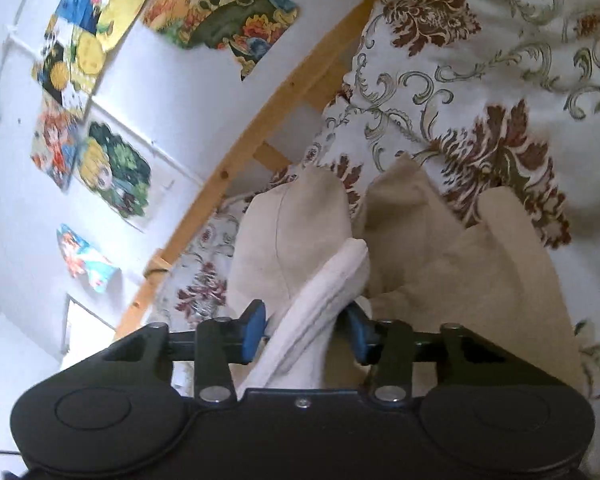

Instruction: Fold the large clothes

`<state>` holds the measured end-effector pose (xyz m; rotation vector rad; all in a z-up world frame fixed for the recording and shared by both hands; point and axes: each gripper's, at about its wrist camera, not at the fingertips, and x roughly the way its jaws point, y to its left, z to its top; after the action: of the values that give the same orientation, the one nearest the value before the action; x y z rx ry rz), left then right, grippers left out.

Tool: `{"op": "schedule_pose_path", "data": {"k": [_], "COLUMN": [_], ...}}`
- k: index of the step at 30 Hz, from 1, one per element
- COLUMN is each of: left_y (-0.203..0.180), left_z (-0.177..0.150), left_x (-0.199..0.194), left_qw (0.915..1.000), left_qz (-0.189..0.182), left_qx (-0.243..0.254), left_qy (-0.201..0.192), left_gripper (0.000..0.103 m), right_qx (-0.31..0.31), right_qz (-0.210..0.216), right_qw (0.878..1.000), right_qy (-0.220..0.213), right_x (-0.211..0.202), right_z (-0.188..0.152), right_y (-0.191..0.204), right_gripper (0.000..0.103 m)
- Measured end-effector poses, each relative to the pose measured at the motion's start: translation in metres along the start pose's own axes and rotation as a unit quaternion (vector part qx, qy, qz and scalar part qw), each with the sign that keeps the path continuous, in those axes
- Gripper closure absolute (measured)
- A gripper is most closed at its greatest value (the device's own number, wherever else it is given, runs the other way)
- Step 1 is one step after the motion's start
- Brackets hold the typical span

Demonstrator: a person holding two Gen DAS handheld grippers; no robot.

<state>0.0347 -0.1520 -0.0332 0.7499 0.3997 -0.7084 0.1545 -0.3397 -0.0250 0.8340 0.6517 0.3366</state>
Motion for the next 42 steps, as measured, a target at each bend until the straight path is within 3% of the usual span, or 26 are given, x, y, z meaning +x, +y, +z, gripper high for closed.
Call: {"op": "schedule_pose_path", "data": {"k": [4,8,9,10,13,16,19,22,23,27,30,32,35,40,42], "left_y": [0.004,0.002,0.003,0.002,0.003,0.008,0.024,0.044,0.05,0.076,0.106,0.129,0.159,0.185,0.184], "left_z": [-0.001,-0.004,-0.002,0.0,0.009,0.02,0.023,0.017,0.013,-0.008,-0.031,-0.052,-0.079,-0.124,-0.139], "left_x": [0.01,-0.001,-0.003,-0.005,-0.007,-0.002,0.008,0.006,0.002,-0.026,-0.044,-0.05,-0.04,0.0,0.009], "left_qw": [0.9999,0.9999,0.9997,0.9993,0.9981,0.9983,0.9939,0.9813,0.9784,0.9671,0.949,0.9309,0.9,0.8441,0.82], "left_qz": [-0.008,0.005,0.009,0.013,0.021,-0.003,-0.06,-0.119,-0.126,-0.116,-0.085,-0.055,-0.019,-0.055,-0.074], "left_qx": [-0.002,0.003,0.006,0.012,0.021,-0.011,-0.084,-0.147,-0.159,-0.221,-0.299,-0.358,-0.435,-0.53,-0.563], "left_qy": [0.006,-0.012,-0.021,-0.031,-0.055,-0.056,-0.039,-0.034,-0.037,-0.05,-0.051,-0.048,-0.013,0.063,0.072], "left_gripper": [0.102,0.102,0.102,0.102,0.102,0.1,0.09,0.063,0.055,0.042,0.035,0.026,0.021,0.02,0.019], "right_qx": [-0.005,0.002,-0.013,-0.032,-0.091,-0.115,-0.103,-0.095,-0.094,-0.097,-0.107,-0.114,-0.119,-0.111,-0.106], "right_qz": [-0.013,-0.005,-0.008,-0.006,-0.001,-0.017,-0.044,-0.075,-0.081,-0.098,-0.103,-0.106,-0.114,-0.118,-0.116], "right_qw": [1.0,1.0,1.0,0.999,0.995,0.99,0.99,0.99,0.99,0.989,0.987,0.986,0.985,0.986,0.987], "right_qy": [0.018,0.028,0.012,-0.005,-0.046,-0.083,-0.083,-0.069,-0.065,-0.058,-0.06,-0.06,-0.053,-0.045,-0.043], "right_x": [0.012,0.016,0.012,0.006,-0.012,-0.03,-0.031,-0.022,-0.019,-0.009,-0.009,-0.008,-0.005,-0.002,-0.002], "right_z": [-0.002,-0.004,-0.004,-0.004,-0.001,0.006,0.011,0.011,0.011,0.008,0.007,0.007,0.006,0.005,0.004], "right_y": [-0.01,-0.012,-0.006,0.001,0.027,0.031,0.012,-0.006,-0.009,-0.015,-0.012,-0.01,-0.011,-0.014,-0.015], "right_gripper": [0.065,0.068,0.084,0.091,0.094,0.096,0.096,0.096,0.096,0.096,0.096,0.096,0.096,0.094,0.091]}}
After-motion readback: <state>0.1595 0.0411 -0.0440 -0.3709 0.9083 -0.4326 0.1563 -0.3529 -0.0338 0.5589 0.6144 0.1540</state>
